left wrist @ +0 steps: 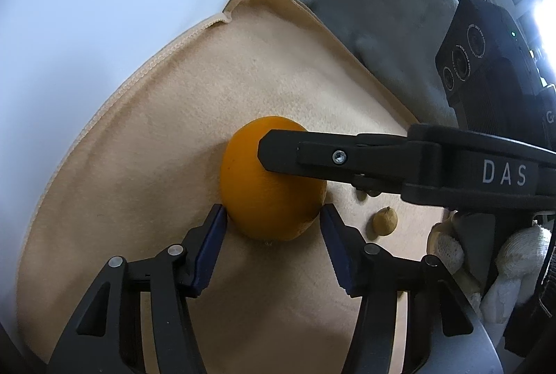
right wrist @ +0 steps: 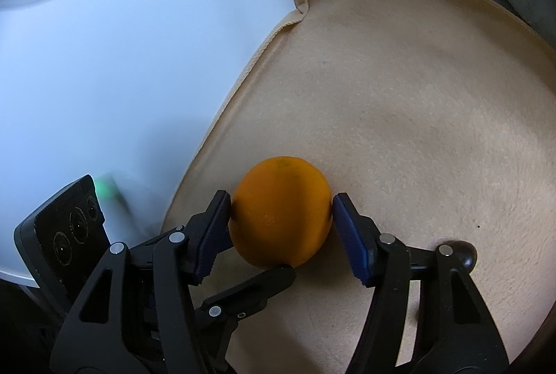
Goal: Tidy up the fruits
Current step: 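Carry the navel orange with the right gripper and release it onto the plate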
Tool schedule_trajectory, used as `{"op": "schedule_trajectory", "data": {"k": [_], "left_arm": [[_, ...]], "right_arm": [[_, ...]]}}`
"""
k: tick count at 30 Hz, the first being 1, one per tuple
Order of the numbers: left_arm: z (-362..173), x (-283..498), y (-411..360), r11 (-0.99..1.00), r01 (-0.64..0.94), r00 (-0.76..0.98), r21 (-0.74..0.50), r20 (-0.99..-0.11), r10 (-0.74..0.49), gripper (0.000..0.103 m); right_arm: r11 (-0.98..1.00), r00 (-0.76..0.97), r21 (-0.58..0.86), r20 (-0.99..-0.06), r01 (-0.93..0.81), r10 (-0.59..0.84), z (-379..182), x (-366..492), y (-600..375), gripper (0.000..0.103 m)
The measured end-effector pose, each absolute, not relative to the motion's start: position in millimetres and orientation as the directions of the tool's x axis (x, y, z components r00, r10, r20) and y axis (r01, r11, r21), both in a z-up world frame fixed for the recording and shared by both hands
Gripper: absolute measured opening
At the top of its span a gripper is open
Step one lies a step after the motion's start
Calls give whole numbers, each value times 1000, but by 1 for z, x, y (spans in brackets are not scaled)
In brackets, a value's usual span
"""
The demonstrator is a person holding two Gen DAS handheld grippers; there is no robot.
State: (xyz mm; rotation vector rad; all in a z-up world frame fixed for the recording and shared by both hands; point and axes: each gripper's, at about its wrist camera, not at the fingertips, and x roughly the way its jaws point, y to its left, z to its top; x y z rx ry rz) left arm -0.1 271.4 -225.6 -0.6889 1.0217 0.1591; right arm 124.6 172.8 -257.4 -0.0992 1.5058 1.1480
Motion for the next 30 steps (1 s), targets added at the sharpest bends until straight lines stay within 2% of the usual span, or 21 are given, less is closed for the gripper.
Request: {"op": "schedule_trajectory", "data": {"k": [16,30], "left_arm": [[-204,0,257,813,-393,541,-430,-823,-173,54],[-180,24,206,855,-292,558,-430,-802,-213,54]], "right_arm": [[508,-285,590,-781,-628,555,-242,134,149,63],[565,-190,576,-780,-591,596,-215,150,90,63]]}}
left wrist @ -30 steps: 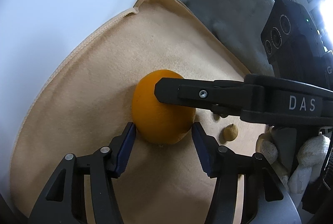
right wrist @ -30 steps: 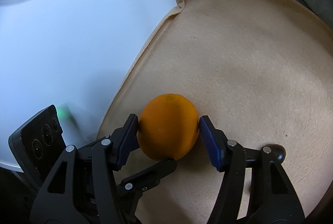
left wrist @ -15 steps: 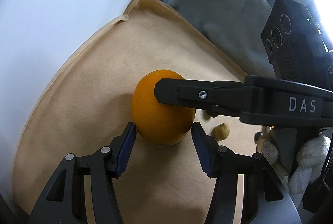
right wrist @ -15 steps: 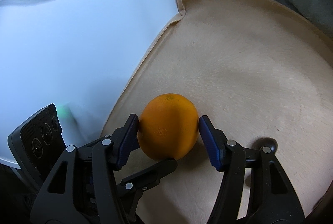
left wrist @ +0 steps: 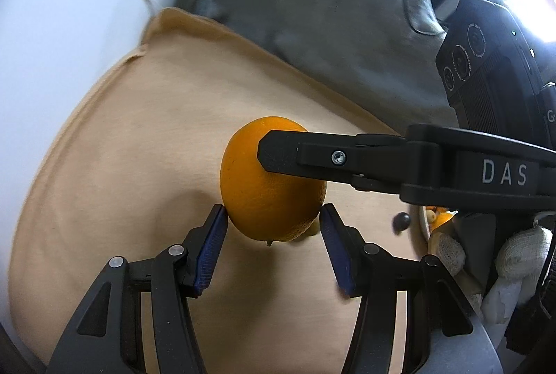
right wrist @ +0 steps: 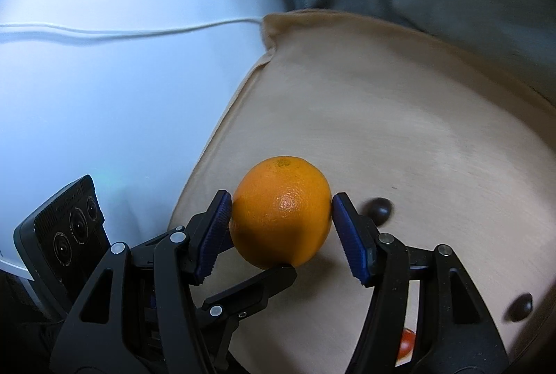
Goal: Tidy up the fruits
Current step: 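Carry the navel orange with the right gripper and release it onto the plate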
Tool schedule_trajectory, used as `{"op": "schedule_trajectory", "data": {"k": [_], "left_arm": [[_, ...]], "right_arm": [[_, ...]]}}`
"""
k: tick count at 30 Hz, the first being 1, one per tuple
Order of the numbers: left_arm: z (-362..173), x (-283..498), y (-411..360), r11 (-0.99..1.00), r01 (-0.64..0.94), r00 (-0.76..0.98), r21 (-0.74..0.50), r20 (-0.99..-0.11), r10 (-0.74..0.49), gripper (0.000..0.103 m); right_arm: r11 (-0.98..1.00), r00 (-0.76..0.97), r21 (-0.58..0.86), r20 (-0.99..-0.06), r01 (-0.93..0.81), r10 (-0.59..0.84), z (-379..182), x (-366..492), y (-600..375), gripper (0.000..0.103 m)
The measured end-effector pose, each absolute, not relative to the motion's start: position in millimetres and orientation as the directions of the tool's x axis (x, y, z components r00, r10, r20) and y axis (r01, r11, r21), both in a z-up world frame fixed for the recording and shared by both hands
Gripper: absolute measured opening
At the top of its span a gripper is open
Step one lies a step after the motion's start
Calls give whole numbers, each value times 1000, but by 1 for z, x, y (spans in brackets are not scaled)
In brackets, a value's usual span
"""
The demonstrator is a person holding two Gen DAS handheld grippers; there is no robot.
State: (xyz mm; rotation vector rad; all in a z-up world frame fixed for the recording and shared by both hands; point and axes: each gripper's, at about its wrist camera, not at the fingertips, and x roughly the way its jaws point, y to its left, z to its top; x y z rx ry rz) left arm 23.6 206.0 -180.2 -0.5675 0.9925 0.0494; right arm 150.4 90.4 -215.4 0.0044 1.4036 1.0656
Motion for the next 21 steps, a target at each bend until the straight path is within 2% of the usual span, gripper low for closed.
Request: {"op": "schedule_trajectory", "data": {"k": [21], "left_arm": [[-165,82,95,888,-60,522,-456,-773,-362,54]], "right_arm": [[701,-13,542,-796,-463,606,-193,197,-54,63]]}}
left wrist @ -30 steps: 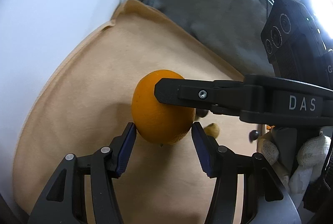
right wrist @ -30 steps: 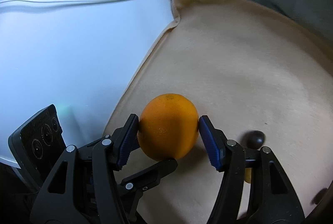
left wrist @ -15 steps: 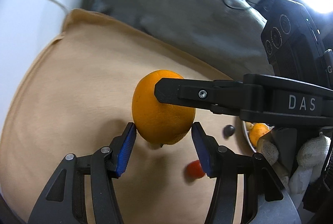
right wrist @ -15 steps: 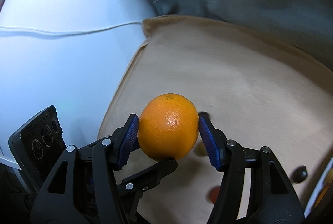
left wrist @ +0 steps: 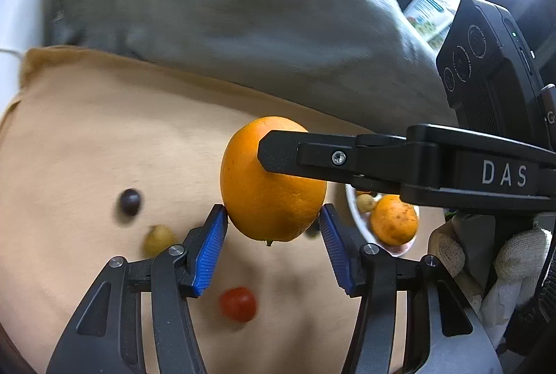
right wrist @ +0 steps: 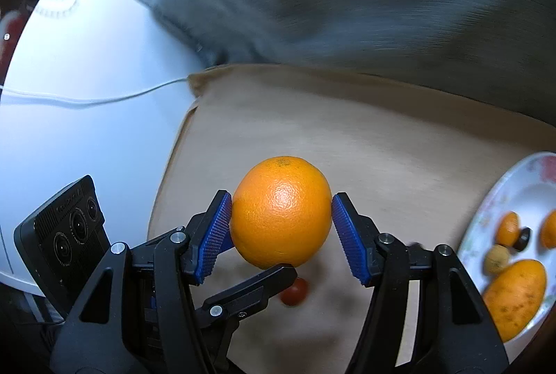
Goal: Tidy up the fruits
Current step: 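Carry the navel orange with the right gripper and release it onto the plate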
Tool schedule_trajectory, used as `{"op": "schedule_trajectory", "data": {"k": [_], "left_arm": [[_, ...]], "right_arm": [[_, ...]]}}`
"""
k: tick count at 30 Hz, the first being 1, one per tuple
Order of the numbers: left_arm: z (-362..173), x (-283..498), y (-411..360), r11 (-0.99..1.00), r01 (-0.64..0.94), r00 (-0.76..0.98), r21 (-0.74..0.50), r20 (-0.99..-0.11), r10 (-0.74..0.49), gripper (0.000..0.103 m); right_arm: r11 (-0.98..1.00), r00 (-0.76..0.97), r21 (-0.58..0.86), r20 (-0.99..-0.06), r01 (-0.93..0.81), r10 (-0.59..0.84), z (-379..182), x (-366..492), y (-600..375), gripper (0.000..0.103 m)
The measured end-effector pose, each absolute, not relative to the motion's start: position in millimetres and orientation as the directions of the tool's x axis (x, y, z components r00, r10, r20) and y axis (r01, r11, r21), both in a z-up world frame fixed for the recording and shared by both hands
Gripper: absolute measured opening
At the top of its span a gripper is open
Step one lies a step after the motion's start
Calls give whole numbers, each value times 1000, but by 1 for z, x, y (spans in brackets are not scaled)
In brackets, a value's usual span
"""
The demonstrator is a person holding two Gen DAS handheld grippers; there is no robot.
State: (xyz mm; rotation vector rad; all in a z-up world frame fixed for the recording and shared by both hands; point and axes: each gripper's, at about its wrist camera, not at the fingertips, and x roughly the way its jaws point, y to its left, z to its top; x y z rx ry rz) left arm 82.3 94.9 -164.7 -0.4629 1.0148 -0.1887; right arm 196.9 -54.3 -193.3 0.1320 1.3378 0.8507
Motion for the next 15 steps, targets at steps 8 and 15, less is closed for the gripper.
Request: {"op": "schedule_trajectory", "data": {"k": [8,15], "left_arm": [[-163,100,57,885,14,500,-466,-763,-410,54],[-164,115,29,880,63,478,-471,-760,-442,54]], "right_arm": [[742,46,530,-801,-410,598,-190,209,-103,63],[769,85,523,-804,-368,588,-188,217,-145,63]]}}
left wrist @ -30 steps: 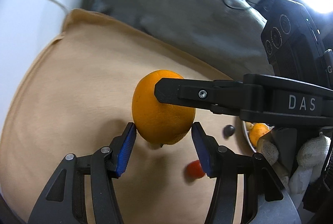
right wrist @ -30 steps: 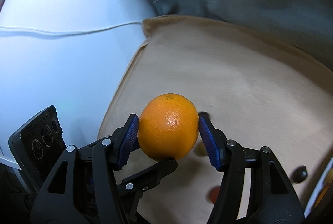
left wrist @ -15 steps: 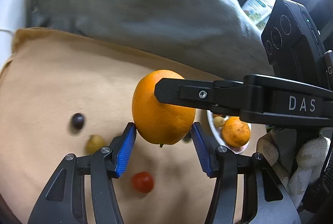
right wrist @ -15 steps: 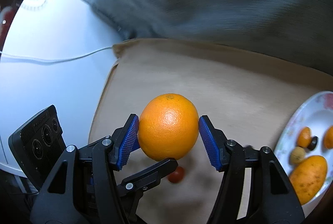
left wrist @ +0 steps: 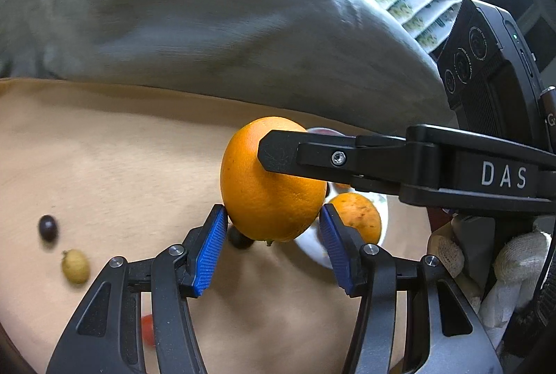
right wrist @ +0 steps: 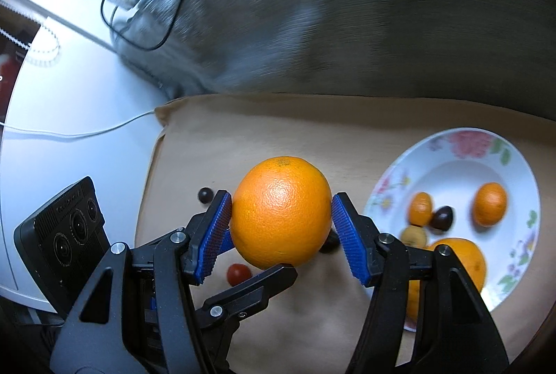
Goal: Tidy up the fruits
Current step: 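Carry the navel orange with the right gripper and release it onto the plate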
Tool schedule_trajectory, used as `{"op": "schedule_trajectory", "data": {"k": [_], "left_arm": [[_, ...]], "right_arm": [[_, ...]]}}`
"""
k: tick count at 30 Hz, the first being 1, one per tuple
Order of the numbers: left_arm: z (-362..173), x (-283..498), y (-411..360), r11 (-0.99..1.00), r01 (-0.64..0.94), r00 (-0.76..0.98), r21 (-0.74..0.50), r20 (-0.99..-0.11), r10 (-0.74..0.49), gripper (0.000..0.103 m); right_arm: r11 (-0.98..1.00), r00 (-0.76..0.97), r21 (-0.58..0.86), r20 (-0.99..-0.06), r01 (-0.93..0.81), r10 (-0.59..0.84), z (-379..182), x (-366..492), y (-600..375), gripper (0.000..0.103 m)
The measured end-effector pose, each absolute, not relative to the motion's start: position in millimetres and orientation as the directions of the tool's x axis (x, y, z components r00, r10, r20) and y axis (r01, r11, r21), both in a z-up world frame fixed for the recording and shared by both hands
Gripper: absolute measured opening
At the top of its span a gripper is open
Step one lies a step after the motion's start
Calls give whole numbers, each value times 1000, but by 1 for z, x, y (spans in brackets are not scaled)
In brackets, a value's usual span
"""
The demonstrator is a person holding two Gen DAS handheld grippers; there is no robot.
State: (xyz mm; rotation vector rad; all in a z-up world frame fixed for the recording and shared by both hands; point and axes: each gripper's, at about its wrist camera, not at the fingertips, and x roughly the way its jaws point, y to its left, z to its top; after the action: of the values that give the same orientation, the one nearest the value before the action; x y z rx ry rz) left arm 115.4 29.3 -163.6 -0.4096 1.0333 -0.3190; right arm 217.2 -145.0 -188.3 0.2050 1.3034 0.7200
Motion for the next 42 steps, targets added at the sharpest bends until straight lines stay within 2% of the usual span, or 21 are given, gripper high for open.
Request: {"op": "schedule_trajectory", "data": {"k": [10,21,30,32,34,42], "left_arm": [[-176,169,-6,879,123,445,-461,-766,-464,54],[-176,196,-64,891,164,415,-423,-790,-452,54],[-186,203,-75,898,163,401,-408,-804,-438,54],[-187,204,-75,900,163,402,-405,-806,-436,52],[-187,204,-75,897,174,402,-406,-803,-441,41],[-180,200,-83,906,193,401,-377,-812,-423,41]], "right_arm": [[789,122,532,-800,-308,588,-187,234,-205,63],[794,142,549,-792,-261,594,-196,249,-237,63],[799,136,557,-794,-226,592,-203,259,-258,63],[803,136,554,-798,-220,587,-204,259,-258,63],[794,138,570,-787,-211,601,-204,261,-261,63],[827,197,532,-804,-184,561,-188,262,-286,64]]}}
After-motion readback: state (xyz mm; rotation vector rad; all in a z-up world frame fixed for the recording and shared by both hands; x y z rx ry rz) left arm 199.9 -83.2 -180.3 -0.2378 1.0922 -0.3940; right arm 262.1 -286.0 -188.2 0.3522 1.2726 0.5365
